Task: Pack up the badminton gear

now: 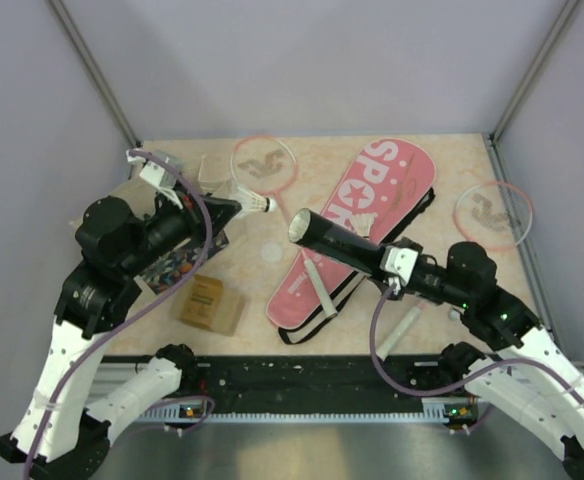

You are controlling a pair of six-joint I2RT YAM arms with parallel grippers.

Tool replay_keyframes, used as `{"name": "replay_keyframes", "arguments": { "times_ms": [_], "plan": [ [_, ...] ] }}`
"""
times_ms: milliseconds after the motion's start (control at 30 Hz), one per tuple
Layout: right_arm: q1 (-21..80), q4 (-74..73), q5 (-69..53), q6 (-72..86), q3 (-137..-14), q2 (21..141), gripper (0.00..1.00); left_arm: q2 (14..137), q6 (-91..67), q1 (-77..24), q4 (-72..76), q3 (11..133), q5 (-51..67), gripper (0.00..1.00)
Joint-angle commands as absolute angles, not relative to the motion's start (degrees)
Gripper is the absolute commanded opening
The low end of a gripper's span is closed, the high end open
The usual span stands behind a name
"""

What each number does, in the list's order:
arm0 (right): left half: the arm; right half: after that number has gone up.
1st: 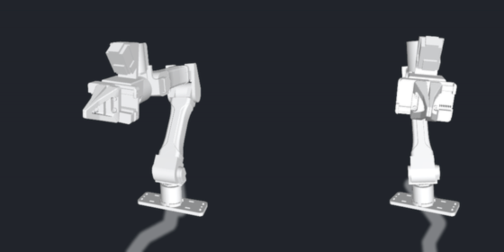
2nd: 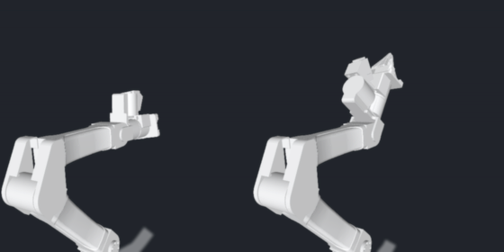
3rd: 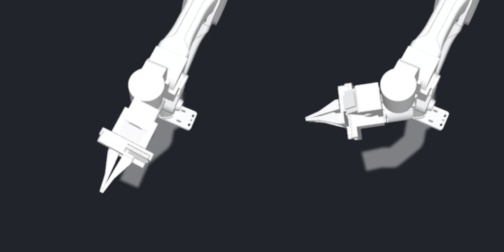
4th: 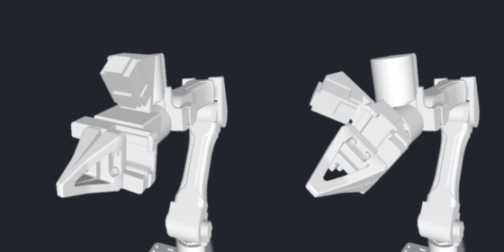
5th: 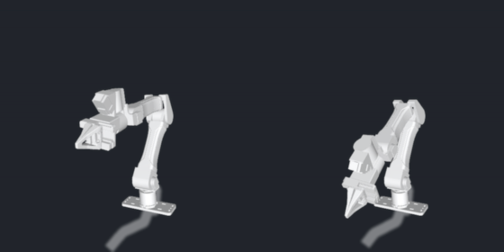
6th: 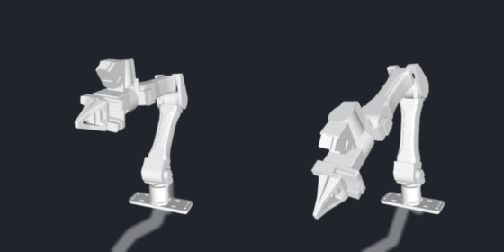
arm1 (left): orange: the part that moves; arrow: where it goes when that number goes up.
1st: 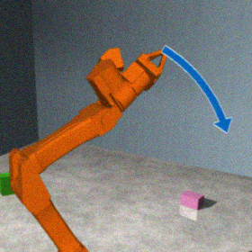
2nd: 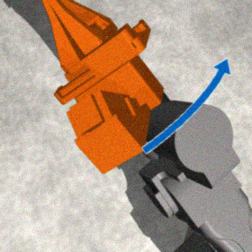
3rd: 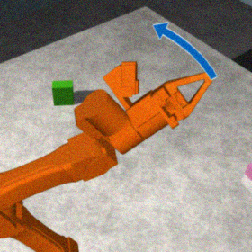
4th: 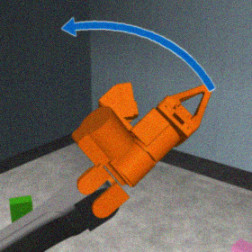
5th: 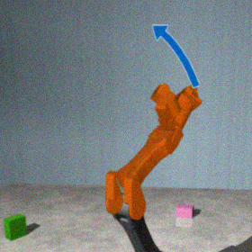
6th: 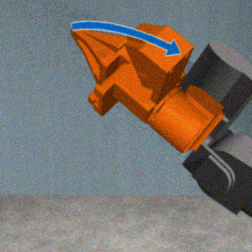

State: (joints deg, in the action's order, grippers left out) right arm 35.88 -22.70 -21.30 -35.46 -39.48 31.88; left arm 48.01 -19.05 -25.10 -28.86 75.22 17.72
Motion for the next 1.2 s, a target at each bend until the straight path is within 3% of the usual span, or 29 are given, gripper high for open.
{"name": "replay_keyframes", "arguments": {
  "times_ms": [0,400,567,1167],
  "plan": [
    [36.21,-20.65,-22.59,-41.48,-42.89,34.27,0.43,45.8,-16.7,-25.14,-37.18,76.12,24.33,0.0],
    [36.21,-14.5,-28.73,-41.48,-40.43,34.63,0.43,43.24,-21.09,-25.14,-33.49,72.25,35.59,0.0],
    [36.21,-14.33,-29.0,-42.01,-40.43,35.33,0.42,42.54,-26.7,-25.14,-21.56,65.15,41.82,0.0],
    [36.21,-12.48,-33.65,-38.42,-40.34,37.44,0.39,45.09,-26.9,-25.14,-15.47,59.85,43.24,0.0]
  ]
}}
